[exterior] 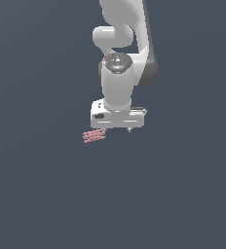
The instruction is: Pick up the object and move it to a goal position.
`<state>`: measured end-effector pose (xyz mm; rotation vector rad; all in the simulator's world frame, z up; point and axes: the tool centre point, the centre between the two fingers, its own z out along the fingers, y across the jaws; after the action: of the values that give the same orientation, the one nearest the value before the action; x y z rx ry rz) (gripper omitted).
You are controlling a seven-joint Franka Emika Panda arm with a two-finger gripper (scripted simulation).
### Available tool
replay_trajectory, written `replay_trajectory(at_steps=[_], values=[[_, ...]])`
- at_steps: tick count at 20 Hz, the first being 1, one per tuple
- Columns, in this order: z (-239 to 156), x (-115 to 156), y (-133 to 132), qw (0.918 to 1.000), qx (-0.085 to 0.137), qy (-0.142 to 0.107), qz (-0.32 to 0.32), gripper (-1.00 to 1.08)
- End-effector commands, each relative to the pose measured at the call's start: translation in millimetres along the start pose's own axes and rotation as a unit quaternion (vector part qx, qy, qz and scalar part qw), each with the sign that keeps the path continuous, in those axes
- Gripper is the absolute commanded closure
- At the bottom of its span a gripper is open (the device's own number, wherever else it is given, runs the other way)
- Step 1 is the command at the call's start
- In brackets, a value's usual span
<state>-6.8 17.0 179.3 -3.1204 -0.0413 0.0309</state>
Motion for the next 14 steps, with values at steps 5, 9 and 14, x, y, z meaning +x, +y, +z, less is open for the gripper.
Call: replay_trajectory(at_steps=[5, 9, 14], values=[[-8, 4, 5, 1.0000, 0.001, 0.008, 0.000, -0.92], [-20, 9, 12, 0.9998, 0.002, 0.021, -0.005, -0.92], [-21, 10, 12, 0.9997, 0.002, 0.022, -0.007, -0.92]])
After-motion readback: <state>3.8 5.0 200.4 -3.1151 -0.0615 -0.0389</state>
